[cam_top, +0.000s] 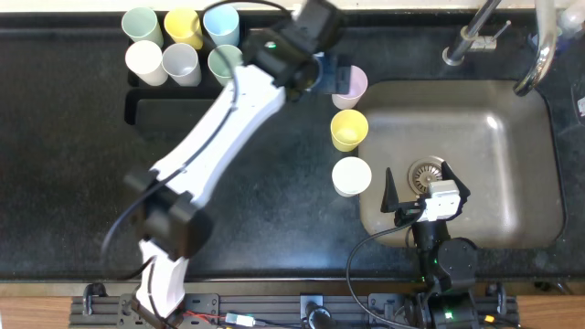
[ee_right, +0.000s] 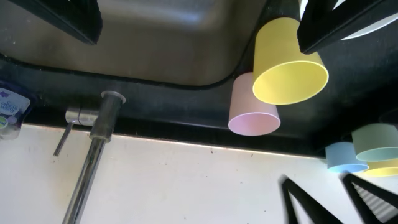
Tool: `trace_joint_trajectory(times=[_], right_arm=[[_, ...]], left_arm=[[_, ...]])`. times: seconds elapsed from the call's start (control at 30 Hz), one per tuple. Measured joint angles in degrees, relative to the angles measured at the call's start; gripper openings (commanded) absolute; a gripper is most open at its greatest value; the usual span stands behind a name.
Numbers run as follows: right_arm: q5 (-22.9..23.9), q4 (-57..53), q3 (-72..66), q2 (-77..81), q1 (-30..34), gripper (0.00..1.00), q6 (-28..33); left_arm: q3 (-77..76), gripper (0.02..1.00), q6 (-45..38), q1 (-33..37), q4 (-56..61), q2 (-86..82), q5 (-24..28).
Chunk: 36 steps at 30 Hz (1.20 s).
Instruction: Store Cups
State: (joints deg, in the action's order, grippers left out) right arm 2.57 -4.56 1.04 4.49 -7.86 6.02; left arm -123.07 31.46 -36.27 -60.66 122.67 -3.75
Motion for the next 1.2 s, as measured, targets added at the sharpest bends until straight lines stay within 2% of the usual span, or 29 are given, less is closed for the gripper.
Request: trace_joint_trajectory(times=[0.2,0.47,0.57,0.67,0.73,0.83,0.87,1.03,1.2], right_arm=[[0.0,0.0,0.0,0.0,0.0,0.998,0.0],[0.0,0.0,0.0,0.0,0.0,0.998,0.0],[0.0,0.0,0.0,0.0,0.0,0.998,0.0],[0.0,0.0,0.0,0.0,0.0,0.998,0.0],[0.0,0.0,0.0,0.0,0.0,0.998,0.0],[0.0,0.0,0.0,0.0,0.0,0.998,0.0],[0.0,0.0,0.0,0.0,0.0,0.996,0.0],[0.0,0.0,0.0,0.0,0.0,0.998,0.0],[0.0,0.0,0.0,0.0,0.0,0.996,0.0]], left_arm=[[-8.5,0.939,2.6,-0.7,-1.0,8.5,-2.3],[-9.9,0.866,4.2,-0.6,-1.1,12.7,-3.7],[-9.9,0.774,4.5,-0.6,-1.1,13.8,-3.8],[-10.0,0.617,4.7,-0.6,-1.1,14.8,-3.8],[-10.1,0.435,5.0,-0.6,-1.0,15.4,-3.7],[-10.1,0.080,4.8,-0.6,-0.4,16.4,-3.3],[-10.1,0.045,4.7,-0.6,-0.1,16.8,-3.0],[-10.8,0.034,4.0,-0.6,0.2,17.1,-2.1],[-10.8,0.034,2.8,0.0,-3.7,15.7,-4.1]])
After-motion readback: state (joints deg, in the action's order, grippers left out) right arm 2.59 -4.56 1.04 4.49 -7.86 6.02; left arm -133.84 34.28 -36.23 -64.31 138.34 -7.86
